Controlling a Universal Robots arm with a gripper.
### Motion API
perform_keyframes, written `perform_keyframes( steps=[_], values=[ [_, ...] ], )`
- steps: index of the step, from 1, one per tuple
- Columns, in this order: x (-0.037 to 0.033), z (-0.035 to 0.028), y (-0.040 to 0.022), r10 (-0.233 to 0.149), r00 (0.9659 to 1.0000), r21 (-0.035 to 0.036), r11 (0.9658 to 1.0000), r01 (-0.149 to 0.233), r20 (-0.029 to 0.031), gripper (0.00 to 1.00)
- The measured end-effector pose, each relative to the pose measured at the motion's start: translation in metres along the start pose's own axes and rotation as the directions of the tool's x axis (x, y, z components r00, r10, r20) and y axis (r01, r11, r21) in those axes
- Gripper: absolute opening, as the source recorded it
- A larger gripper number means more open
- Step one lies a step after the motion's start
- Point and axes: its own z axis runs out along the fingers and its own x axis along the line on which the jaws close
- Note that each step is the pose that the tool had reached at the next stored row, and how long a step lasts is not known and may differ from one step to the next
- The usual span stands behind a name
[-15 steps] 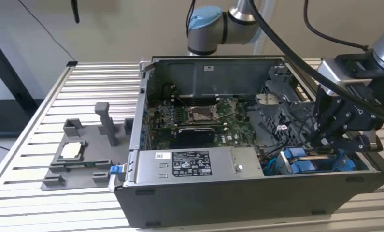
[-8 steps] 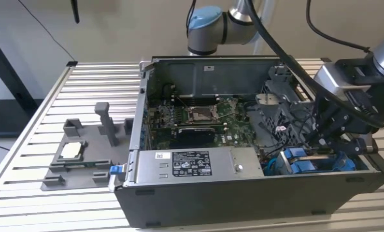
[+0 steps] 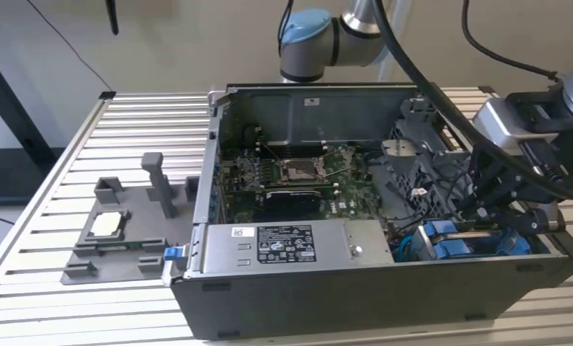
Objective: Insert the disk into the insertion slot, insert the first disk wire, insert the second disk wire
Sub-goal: 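Insert the second disk wire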
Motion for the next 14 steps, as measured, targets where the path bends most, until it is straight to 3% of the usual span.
perform_keyframes(
  steps=[2,14],
  values=[
    [0.0009,0.0004,-0.0005,0.001,1.0000,-0.0007,1.0000,-0.001,0.0037,0.16],
    [0.0053,0.0024,-0.0031,0.020,0.9998,-0.0046,0.9998,-0.020,0.0062,0.16]
  ],
)
